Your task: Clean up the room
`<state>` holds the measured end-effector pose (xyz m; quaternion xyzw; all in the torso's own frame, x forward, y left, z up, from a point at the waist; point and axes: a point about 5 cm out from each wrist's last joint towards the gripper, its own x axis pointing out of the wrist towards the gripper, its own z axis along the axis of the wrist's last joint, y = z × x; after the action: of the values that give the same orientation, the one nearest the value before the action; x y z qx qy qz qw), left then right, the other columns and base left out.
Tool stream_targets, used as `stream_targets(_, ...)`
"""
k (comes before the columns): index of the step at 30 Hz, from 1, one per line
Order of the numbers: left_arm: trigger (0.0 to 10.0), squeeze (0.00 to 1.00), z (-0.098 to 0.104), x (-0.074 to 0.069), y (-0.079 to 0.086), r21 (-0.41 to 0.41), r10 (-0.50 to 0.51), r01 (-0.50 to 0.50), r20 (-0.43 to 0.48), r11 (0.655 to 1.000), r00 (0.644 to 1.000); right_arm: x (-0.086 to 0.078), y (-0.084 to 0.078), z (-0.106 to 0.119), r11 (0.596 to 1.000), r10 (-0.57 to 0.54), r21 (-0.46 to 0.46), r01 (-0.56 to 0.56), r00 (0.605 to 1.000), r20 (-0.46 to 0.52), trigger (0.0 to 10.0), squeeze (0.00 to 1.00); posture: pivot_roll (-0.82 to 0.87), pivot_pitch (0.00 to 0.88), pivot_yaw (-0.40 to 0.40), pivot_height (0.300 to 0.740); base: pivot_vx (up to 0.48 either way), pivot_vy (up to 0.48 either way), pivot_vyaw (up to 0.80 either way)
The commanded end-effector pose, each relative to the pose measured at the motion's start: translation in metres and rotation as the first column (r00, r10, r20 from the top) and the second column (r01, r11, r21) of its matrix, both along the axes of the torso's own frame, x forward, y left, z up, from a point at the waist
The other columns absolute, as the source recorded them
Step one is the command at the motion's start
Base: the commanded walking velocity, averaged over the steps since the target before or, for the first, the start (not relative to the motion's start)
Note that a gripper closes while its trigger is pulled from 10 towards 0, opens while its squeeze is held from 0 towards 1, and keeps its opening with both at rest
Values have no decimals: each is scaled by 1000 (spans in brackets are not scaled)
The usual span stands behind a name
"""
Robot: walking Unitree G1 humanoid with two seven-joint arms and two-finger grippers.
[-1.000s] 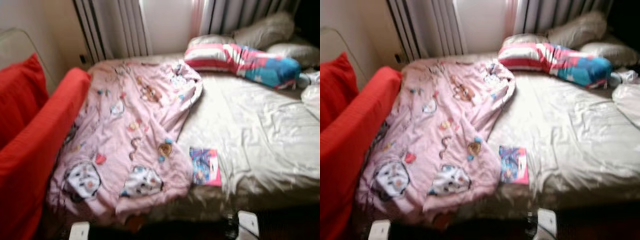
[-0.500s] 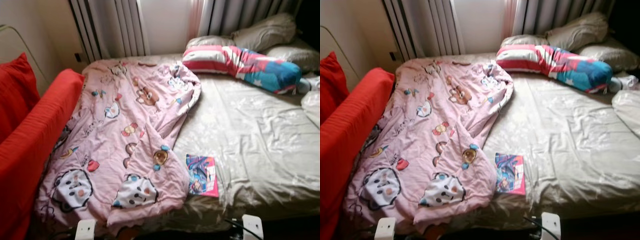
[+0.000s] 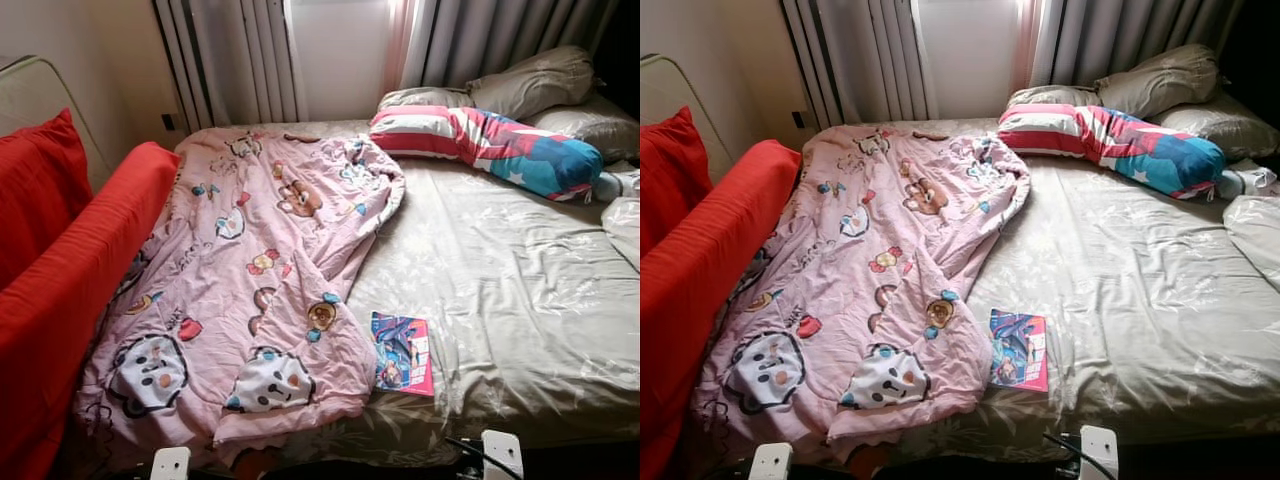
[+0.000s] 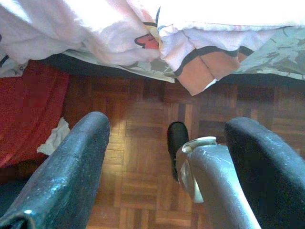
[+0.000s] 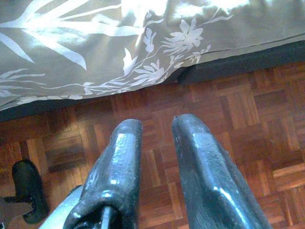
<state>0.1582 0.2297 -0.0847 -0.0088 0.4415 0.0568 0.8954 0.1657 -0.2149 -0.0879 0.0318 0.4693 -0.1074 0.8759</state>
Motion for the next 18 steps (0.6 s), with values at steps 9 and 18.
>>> stream_targets(9, 10000, 0, -1, -4, 3, -2, 15, -15, -17, 1000, 1000, 0, 1, 0, 1000, -9, 3, 9, 1000, 0, 10000, 0, -32, 0, 15, 740, 27, 0, 0)
stream_targets(18, 10000, 0, -1, -4, 3, 0, 15, -15, -17, 1000, 1000, 0, 1, 0, 1000, -10, 3, 10, 1000, 0, 10000, 0, -32, 0, 16, 740, 0, 0, 0)
